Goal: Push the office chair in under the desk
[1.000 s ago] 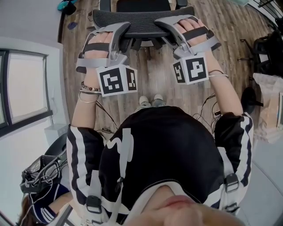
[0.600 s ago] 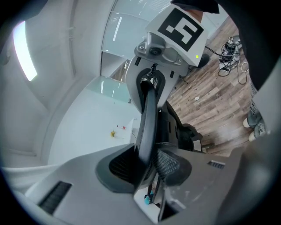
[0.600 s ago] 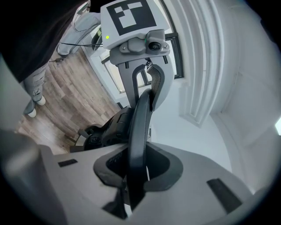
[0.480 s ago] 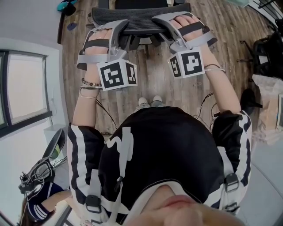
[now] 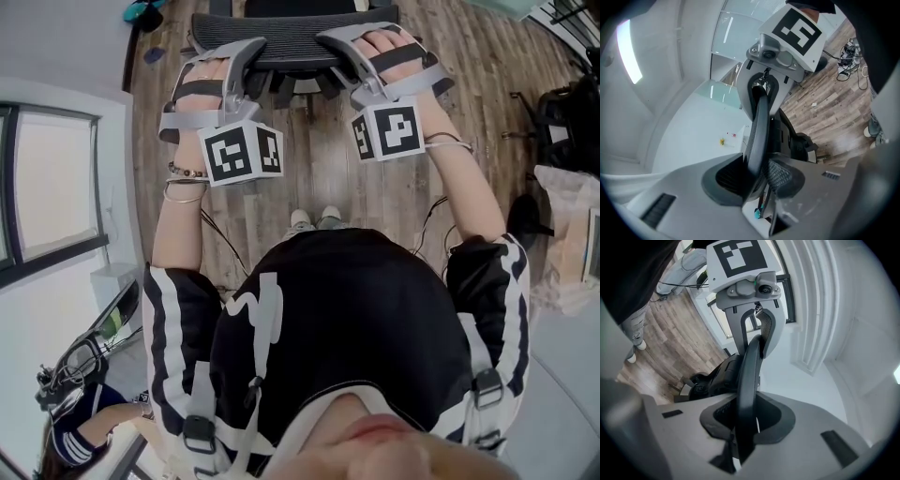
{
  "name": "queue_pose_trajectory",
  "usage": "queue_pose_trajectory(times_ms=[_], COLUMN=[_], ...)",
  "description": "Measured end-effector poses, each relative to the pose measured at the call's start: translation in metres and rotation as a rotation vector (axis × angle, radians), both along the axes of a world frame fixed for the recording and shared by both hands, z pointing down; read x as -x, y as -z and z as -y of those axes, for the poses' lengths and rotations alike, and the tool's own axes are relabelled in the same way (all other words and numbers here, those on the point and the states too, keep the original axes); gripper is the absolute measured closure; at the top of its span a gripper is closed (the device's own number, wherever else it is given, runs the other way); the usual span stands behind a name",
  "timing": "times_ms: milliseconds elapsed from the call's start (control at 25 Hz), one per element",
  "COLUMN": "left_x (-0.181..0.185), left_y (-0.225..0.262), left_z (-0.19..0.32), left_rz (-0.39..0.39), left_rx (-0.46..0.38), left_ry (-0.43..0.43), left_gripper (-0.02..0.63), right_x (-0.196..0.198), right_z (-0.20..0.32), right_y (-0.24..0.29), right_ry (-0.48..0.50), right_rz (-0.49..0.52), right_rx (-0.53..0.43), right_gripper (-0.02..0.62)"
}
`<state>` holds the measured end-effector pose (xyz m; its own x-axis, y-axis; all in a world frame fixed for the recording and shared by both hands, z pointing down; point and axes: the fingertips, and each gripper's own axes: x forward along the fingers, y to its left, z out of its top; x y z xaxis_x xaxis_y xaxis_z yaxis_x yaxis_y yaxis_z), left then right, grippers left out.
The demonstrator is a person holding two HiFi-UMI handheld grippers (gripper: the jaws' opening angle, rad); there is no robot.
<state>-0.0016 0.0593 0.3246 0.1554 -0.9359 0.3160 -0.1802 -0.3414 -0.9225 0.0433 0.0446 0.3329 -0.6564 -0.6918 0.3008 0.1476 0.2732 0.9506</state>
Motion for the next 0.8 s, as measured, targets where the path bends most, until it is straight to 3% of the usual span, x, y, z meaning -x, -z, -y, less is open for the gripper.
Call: queue_pose_trajectory(times_ms=[320,560,800], left_x=[0.028,0.01,0.014], left_y=[0.003,-0.003,-0.003], left_z=[0.021,0.008,0.016], left_rz=[-0.02,-0.007,0.001], left_rx=[0.007,-0.032,-0.039], left_ry=[0.0,0.005,-0.012], left_gripper=[0.479,0.479,0.479], right_x=[0.028,0.01,0.014], right_z=[0.02,0.008,0.016], right_y=[0.003,-0.003,-0.004], right_ry=[0.005,0.011,0.0], right_rz=[-0.007,-0.003,-0.006], right_rx=[0.002,-0.016,-0.005], right_gripper=[0.52,0.52,0.519])
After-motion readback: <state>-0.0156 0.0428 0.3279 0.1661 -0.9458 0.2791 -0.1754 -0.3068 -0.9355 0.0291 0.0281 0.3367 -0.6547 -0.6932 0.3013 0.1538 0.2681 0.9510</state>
